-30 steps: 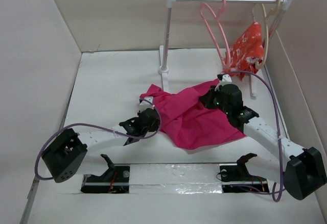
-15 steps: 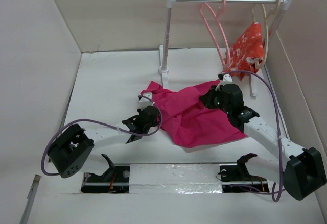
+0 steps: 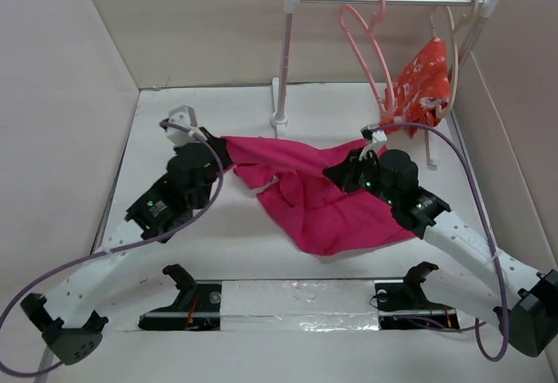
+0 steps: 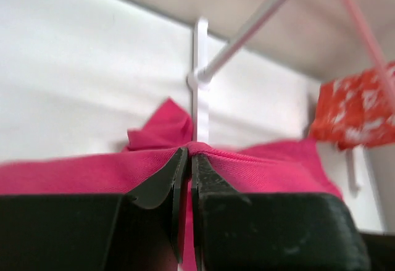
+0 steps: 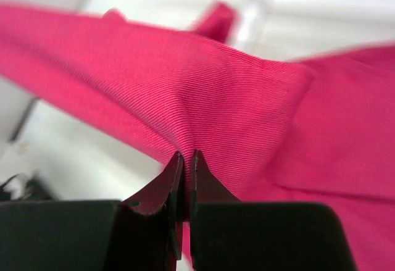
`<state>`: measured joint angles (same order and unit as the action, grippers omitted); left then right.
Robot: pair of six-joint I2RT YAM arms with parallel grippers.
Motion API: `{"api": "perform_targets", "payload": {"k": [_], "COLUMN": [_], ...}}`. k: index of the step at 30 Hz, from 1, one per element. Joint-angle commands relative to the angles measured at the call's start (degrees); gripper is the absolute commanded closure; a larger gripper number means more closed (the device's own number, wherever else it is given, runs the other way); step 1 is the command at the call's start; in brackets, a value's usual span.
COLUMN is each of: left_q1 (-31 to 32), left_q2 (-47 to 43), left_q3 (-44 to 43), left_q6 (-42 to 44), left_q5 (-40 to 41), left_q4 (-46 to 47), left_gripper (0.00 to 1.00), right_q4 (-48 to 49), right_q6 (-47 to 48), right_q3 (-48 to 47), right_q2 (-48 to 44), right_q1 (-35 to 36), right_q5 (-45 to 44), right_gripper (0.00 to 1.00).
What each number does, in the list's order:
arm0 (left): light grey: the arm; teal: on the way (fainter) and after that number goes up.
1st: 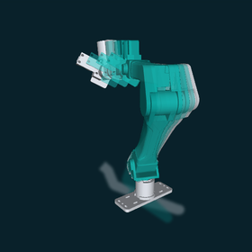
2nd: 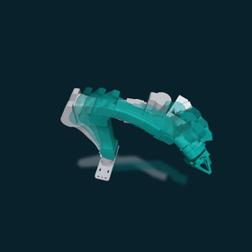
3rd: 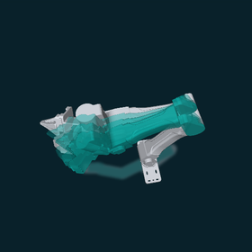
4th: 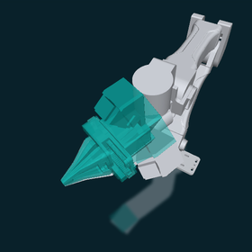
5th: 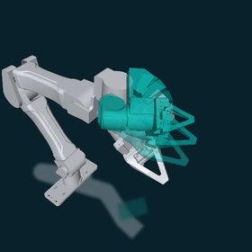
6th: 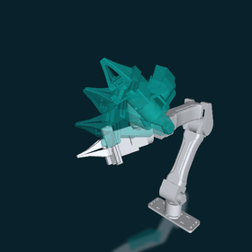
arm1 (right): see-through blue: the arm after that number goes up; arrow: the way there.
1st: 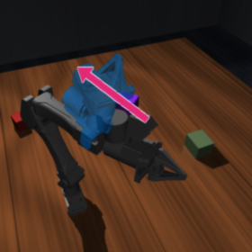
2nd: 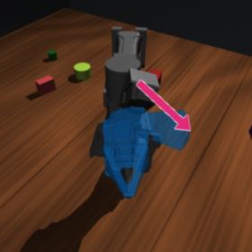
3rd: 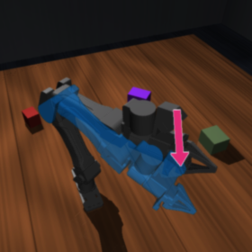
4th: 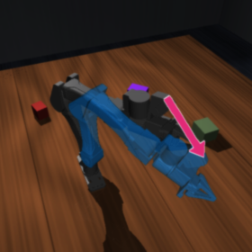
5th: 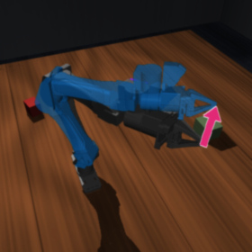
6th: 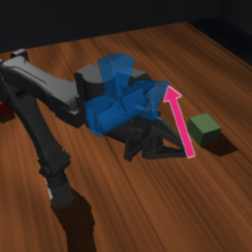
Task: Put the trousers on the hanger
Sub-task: Flatten out the trousers at the center of the board.
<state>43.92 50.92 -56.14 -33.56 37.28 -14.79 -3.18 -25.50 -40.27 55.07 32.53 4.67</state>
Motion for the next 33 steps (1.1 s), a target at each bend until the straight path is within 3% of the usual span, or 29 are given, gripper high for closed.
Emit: {"api": "perform_targets", "payload": {"k": [1, 5, 6, 8, 9, 10, 12, 13, 16, 18, 19, 22, 23, 25, 27, 28, 29, 30, 31, 33], "left_q1": [-5.76, -16.3, -22.15, -28.77, -32.11, -37.89, -41.45, -43.11, -43.92, -43.92, -43.92, -45.06, -45.06, -44.81, -40.88, -39.11, -37.35, -35.59, -31.57, -26.2], "left_q2": [-1.7, 5.23, 6.99, 12.26, 14.28, 16.3, 23.24, 27.79, 34.49, 42.48, 45.12, 56.28, 61.01, 63.07, 59.49, 57.56, 53.19, 51.23, 49.39, 42.01], "left_q3": [-6.95, -14.68, -17.4, -19.52, -21.19, -22.34, -26.62, -29.7, -34.72, -43.29, -46.31, -58.97, -62.3, -64.37, -55.02, -51.65, -48.31, -43.66, -41.7, -31.65], "left_q6": [5.6, 12.72, 13.78, 15.54, 15.98, 16.16, 16.86, 16.78, 16.25, 15.72, 15.72, 14.32, 13.18, 11.68, 12.55, 13.16, 12.82, 12.04, 10.55, 7.11], "left_q5": [7.29, 2.21, -1.64, -6.23, -10.25, -11.6, -10.84, -8.56, -7.4, -4.86, -3.98, -1.32, -2.72, -6.42, -6.78, -6.87, -7.21, -8.26, -8.62, -7.67], "left_q4": [-8.32, -6.4, -5.96, -4.64, -4.12, -4.2, -4.99, -6.21, -6.83, -8.76, -10.77, -17.87, -20.61, -20.91, -15.48, -9.18, -6.51, -4.92, -3.6, 0.09], "left_gripper": [1.0, 1.0, 1.0, 1.0, 1.0, 1.0, 1.0, 1.0, 1.0, 1.0, 1.0, 1.0, 0.94, 0.85, 0.6, 0.49, 0.3, 0.27, 0.26, 0.26], "right_q4": [-0.69, 1.77, 2.56, 2.56, 2.48, 2.13, -1.1, 0.0, 2.48, 1.43, 0.99, -1.12, -1.04, 0.89, 3.6, 4.84, 5.46, 6.6, 6.96, 8.35], "right_q6": [1.15, 0.8, 0.45, 0.27, 0.36, 0.36, 0.53, 0.54, 0.36, -0.43, -0.69, -3.24, -3.85, -5.44, -7.19, -7.81, -8.42, -9.39, -9.83, -11.32], "right_q3": [-4.98, -10.42, -11.4, -14.12, -16.92, -17.99, -19.57, -16.97, -11.62, -8.7, -7.29, -1.4, 1.66, 4.92, 9.04, 10.03, 10.73, 11.78, 12.06, 12.58], "right_q2": [-0.32, 5.82, 9.15, 12.59, 14.09, 16.28, 16.83, 15.17, 10.78, 6.82, 5.59, 0.93, -0.13, -3.47, -5.57, -5.67, -5.76, -5.5, -4.45, -2.96], "right_q1": [3.58, 7.02, 7.02, 7.02, 7.02, 7.02, 7.02, 7.54, 6.23, 3.34, 2.19, -4.04, -5.62, -10.88, -14.76, -18.96, -21.17, -23.55, -25.92, -32.86], "right_q5": [-1.85, -2.12, -2.2, -2.64, -3.17, -4.13, -4.14, -5.36, -8.62, -9.58, -10.46, -10.99, -10.91, -9.51, -8.45, -7.75, -7.22, -6.52, -4.68, -1.86], "right_gripper": [1.0, 0.98, 0.97, 0.83, 0.75, 0.49, 0.31, 0.17, 0.16, 0.25, 0.49, 0.97, 0.99, 1.0, 0.97, 0.85, 0.79, 0.69, 0.5, 0.31]}}
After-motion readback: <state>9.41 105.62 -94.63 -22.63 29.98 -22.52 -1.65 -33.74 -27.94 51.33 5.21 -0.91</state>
